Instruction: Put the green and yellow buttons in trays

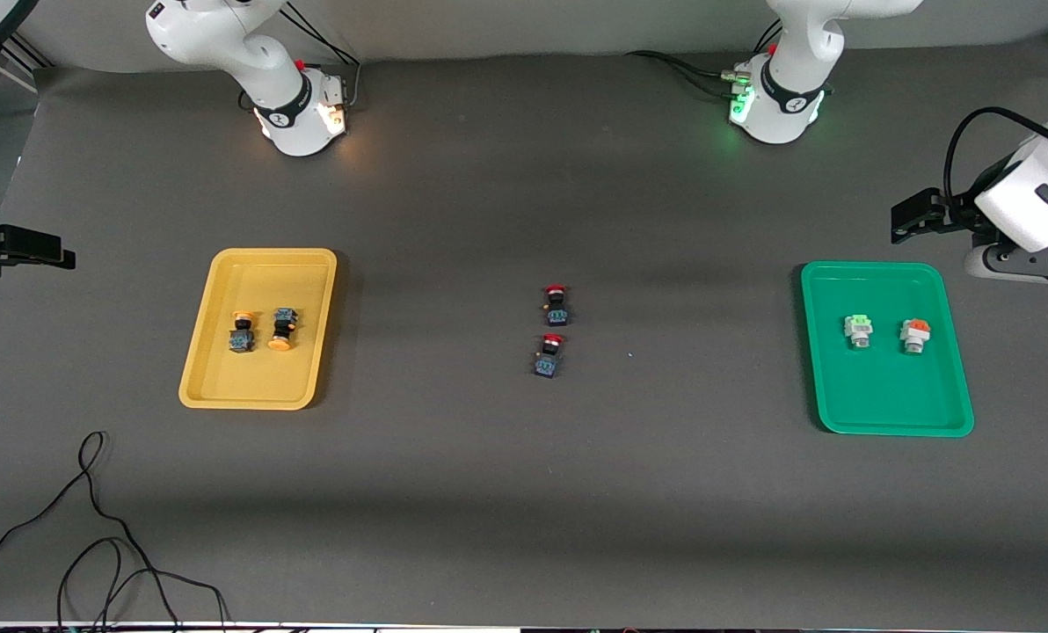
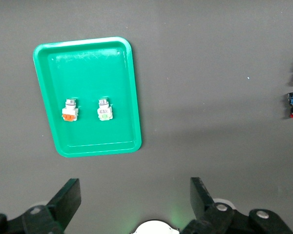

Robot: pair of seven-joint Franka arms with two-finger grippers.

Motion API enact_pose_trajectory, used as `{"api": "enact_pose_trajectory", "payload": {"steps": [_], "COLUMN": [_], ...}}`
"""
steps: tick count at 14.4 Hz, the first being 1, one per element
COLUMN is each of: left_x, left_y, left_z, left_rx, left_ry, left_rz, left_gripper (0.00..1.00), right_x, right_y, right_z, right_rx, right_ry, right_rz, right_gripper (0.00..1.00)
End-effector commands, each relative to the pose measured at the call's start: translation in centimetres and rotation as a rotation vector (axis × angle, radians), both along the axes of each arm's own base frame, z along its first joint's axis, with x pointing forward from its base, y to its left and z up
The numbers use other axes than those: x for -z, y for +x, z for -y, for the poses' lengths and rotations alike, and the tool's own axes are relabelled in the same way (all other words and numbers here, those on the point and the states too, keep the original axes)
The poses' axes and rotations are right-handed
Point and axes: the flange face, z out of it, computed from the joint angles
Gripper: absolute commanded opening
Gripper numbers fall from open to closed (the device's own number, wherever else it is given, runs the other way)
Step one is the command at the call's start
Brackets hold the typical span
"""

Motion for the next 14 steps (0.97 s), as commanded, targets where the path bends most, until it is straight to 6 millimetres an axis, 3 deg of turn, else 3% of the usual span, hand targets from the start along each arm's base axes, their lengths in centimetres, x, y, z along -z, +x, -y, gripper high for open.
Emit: {"api": "enact_pose_trajectory", "payload": {"steps": [1, 11, 14], "left_x": [-0.5, -0.4, -0.4], "left_y": [0.2, 0.2, 0.2], "left_z": [0.1, 0.0, 0.0], "left_rx": [0.004, 0.002, 0.002], "left_ry": [-0.007, -0.008, -0.01], "left_rz": [0.013, 0.016, 0.016], "left_gripper": [1.0, 1.0, 1.0], "right_x": [-1.8, -1.5, -0.8], "right_y": [-1.1, -2.6, -3.4], "right_z": [-0.1, -3.4, -3.0], "right_rx": [-0.047, 0.035, 0.038], "right_ry": [0.003, -0.034, -0.029], "right_rz": [-0.01, -0.01, 0.006], "right_gripper": [0.99, 0.99, 1.0]}}
